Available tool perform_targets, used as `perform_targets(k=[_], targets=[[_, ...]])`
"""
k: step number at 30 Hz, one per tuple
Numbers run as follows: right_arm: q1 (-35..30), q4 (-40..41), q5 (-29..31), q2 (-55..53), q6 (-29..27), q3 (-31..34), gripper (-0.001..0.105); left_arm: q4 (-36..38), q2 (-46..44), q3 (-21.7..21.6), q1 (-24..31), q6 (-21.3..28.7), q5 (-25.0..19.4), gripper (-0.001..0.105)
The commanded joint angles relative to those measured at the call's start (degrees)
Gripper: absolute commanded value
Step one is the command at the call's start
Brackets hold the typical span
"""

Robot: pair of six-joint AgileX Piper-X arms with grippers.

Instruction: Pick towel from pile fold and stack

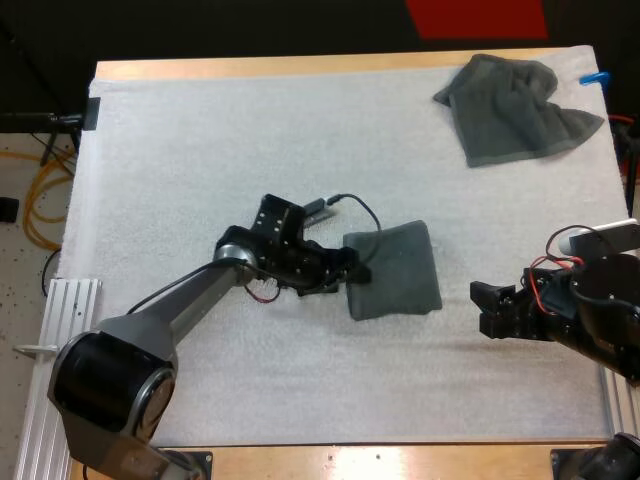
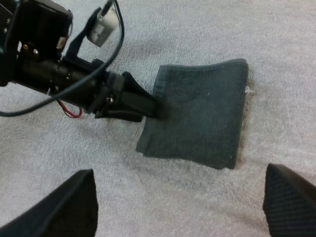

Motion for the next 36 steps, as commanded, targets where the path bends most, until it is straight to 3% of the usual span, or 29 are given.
perform_targets(k=[1,6,14,25,27,30,32,34,36], targets=[[-0.19,0.16,-0.17,-0.12,0.24,-0.15,0.067,-0.53,0.54,-0.13,-1.01,-0.61,-0.54,0.07],[-0.19,0.16,-0.17,-0.12,0.24,-0.15,0.067,-0.55,0.55,-0.13,-3.66,-0.65,-1.04,0.07],[0.2,0.16,-0.51,-0.12,0.24,-0.15,0.067,-4.31,1.27,-0.82,-5.79,-7.19,-1.8,0.07],[0.2,0.16,-1.42,-0.44,0.24,-0.15,0.067,-4.04,3.04,-3.48,-7.2,-7.84,-1.16,0.064],[0.2,0.16,-1.42,-0.75,0.24,-0.15,0.067,-4.04,3.04,-3.48,-7.2,-7.83,-1.37,0.057],[0.2,0.16,-1.29,-0.73,0.24,-0.15,0.067,-3.93,3.04,-3.48,-7.2,-7.71,-1.37,0.035],[0.2,0.16,-1.28,-0.73,0.24,-0.15,0.067,-3.92,3.04,-3.48,-7.2,-7.34,-1.37,0.012],[0.2,0.16,-1.28,-0.73,0.24,-0.15,0.067,-3.88,3.0,-3.48,-7.2,-5.87,-1.37,0.0],[0.2,0.16,-1.28,-0.73,0.24,-0.15,0.067,-3.27,2.53,-3.48,-7.2,-4.95,-1.49,0.0]])
